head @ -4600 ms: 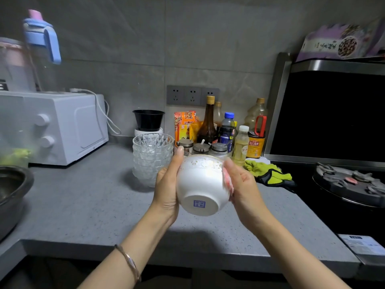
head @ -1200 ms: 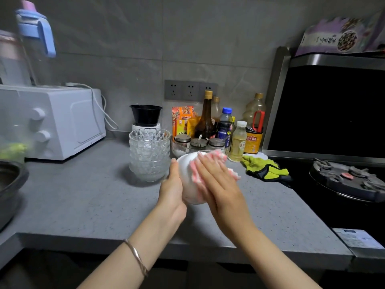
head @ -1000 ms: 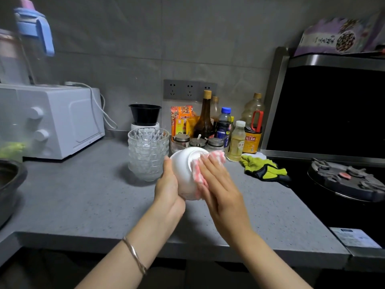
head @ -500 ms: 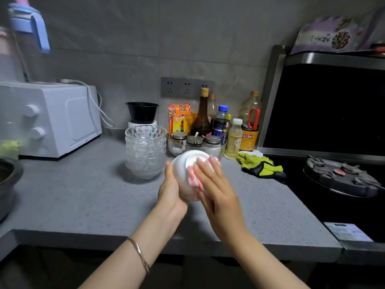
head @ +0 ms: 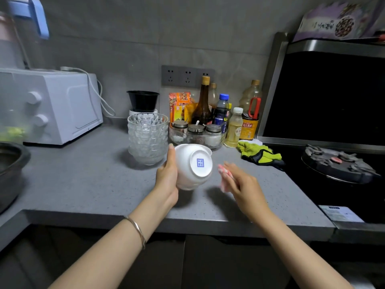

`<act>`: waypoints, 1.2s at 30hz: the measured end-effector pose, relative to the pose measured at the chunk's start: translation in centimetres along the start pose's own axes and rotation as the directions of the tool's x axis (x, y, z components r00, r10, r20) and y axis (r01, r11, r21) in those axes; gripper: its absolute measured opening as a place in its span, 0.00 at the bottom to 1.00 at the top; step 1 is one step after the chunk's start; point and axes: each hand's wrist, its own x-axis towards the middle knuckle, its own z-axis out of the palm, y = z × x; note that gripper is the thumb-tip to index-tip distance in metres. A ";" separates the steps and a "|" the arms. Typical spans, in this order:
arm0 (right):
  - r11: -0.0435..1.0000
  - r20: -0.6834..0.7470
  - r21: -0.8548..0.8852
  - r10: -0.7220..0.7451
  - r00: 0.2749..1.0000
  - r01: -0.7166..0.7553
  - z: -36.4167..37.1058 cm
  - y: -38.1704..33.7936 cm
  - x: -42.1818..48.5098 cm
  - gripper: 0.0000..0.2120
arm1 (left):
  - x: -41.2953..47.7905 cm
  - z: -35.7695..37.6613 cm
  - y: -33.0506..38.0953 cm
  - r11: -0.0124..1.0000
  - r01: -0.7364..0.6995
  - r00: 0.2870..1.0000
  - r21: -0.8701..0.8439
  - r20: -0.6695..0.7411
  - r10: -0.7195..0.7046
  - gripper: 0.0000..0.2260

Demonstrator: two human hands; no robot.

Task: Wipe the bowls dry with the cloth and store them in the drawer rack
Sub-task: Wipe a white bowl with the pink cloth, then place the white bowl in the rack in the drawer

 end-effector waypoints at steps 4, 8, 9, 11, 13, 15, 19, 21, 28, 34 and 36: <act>0.988 0.211 -0.082 0.145 0.967 -0.130 0.5 1.3 -1.8 0.14 | -0.5 -0.8 -0.3 0.999 -0.026 1.000 0.047 0.008 0.026 0.24; 0.964 0.307 -0.026 0.259 0.916 -0.264 -0.5 1.3 -2.5 0.25 | -1.3 -0.8 -0.7 0.996 -0.061 0.996 0.071 0.065 0.056 0.21; 0.956 0.294 0.035 0.268 0.918 -0.290 -1.2 0.9 -2.5 0.26 | -1.6 -0.6 -0.8 0.994 -0.073 0.995 0.081 0.078 0.067 0.19; 0.956 0.242 0.086 0.253 0.937 -0.280 -3.0 0.2 -2.5 0.23 | -2.3 -0.1 -1.1 0.991 -0.089 0.992 0.101 0.101 0.079 0.17; 0.946 0.196 0.172 0.239 0.951 -0.273 -5.4 -0.7 -2.8 0.20 | -3.2 0.8 -1.6 0.986 -0.098 0.986 0.133 0.150 0.077 0.16; 0.899 0.196 0.312 0.255 0.947 -0.307 -7.9 -1.8 -3.3 0.19 | -4.4 2.2 -2.3 0.980 -0.114 0.970 0.165 0.231 0.074 0.14; 0.799 0.250 0.469 0.289 0.924 -0.377 -12.5 -1.2 -5.4 0.23 | -7.6 6.1 -4.8 0.948 -0.156 0.883 0.277 0.469 0.008 0.21; 0.756 0.260 0.498 0.337 0.905 -0.424 -14.8 -0.1 -7.0 0.23 | -9.6 8.3 -6.5 0.925 -0.188 0.804 0.329 0.592 -0.047 0.24; 0.661 0.307 0.468 0.501 0.809 -0.587 -22.3 6.6 -16.2 0.21 | -15.7 15.4 -14.7 0.895 -0.173 0.555 0.410 0.792 -0.256 0.31; 0.507 0.262 0.553 0.647 0.716 -0.661 -26.3 12.4 -23.3 0.18 | -19.3 20.4 -22.5 0.848 -0.203 0.468 0.489 0.809 -0.355 0.22; 0.483 0.241 0.556 0.684 0.688 -0.676 -27.4 14.8 -25.3 0.20 | -20.1 22.1 -25.4 0.831 -0.205 0.465 0.516 0.799 -0.382 0.23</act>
